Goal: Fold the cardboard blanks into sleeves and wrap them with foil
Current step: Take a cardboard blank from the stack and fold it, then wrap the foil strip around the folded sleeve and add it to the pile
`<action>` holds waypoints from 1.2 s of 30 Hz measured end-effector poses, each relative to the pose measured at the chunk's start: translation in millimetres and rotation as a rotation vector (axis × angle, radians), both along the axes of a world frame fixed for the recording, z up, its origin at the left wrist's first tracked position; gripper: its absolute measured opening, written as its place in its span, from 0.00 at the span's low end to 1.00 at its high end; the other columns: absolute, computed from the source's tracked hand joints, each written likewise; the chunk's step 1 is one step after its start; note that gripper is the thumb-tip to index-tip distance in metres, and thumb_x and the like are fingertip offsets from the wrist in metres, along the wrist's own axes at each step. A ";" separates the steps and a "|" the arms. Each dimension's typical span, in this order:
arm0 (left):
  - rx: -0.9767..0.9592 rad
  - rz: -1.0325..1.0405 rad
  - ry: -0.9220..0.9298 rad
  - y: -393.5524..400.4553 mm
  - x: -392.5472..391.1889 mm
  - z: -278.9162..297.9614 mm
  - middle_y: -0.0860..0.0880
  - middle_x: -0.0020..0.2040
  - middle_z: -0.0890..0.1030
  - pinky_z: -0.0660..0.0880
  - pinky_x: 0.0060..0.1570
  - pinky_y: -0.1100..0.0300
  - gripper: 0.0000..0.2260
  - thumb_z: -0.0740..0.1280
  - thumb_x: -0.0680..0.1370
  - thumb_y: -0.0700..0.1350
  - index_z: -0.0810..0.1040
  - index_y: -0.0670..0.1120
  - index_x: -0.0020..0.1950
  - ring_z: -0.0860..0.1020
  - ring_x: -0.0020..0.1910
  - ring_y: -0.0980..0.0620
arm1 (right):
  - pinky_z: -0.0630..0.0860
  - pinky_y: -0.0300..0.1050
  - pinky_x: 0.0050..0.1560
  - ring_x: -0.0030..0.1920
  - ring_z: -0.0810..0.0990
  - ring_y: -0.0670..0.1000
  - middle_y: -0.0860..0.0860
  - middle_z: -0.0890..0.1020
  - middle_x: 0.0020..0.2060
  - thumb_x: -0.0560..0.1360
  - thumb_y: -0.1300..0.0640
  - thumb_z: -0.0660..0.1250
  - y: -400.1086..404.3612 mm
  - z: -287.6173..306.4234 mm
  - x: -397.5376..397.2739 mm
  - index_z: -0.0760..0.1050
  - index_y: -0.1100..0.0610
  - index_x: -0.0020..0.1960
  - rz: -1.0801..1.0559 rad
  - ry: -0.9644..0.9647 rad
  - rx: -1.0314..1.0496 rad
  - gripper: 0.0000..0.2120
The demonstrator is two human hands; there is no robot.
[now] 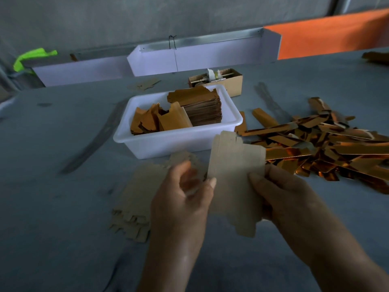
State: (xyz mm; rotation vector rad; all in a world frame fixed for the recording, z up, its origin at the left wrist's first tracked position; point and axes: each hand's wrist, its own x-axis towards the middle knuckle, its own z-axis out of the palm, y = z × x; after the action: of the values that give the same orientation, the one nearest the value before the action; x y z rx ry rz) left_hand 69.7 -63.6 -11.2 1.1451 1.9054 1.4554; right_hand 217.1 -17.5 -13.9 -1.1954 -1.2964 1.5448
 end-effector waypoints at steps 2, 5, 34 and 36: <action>-0.033 -0.138 -0.272 -0.9 -1.4 -1.0 0.54 0.42 0.85 0.76 0.43 0.65 0.07 0.72 0.72 0.44 0.83 0.49 0.49 0.83 0.43 0.59 | 0.80 0.56 0.50 0.52 0.79 0.57 0.54 0.80 0.50 0.77 0.55 0.61 -1.4 -1.7 1.8 0.78 0.52 0.51 0.020 -0.038 -0.003 0.08; -0.036 -0.203 -0.305 -3.5 2.4 -8.6 0.52 0.37 0.85 0.73 0.34 0.71 0.05 0.71 0.73 0.42 0.84 0.52 0.43 0.81 0.36 0.60 | 0.77 0.60 0.55 0.53 0.78 0.58 0.56 0.79 0.51 0.76 0.54 0.61 -3.2 -5.8 3.3 0.78 0.53 0.52 0.042 -0.085 -0.008 0.09; -0.167 -0.209 -0.316 -4.4 16.6 -11.4 0.46 0.38 0.84 0.79 0.43 0.46 0.03 0.70 0.74 0.50 0.82 0.54 0.41 0.83 0.41 0.46 | 0.77 0.35 0.32 0.33 0.81 0.47 0.50 0.81 0.32 0.65 0.45 0.61 -10.2 2.9 -6.6 0.74 0.59 0.42 0.186 -0.110 0.221 0.17; -0.164 -0.241 -0.305 -5.1 17.4 -9.3 0.46 0.37 0.83 0.79 0.42 0.49 0.05 0.69 0.73 0.52 0.82 0.53 0.41 0.82 0.40 0.47 | 0.78 0.37 0.33 0.33 0.82 0.46 0.49 0.82 0.32 0.64 0.45 0.62 -9.2 1.4 -6.8 0.75 0.57 0.42 0.161 -0.141 0.242 0.17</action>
State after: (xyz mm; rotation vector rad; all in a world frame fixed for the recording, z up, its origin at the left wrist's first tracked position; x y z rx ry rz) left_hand 87.1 -68.7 -20.5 0.9760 1.5848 1.2383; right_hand 210.3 -26.8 -12.4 -1.0820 -1.6567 1.3852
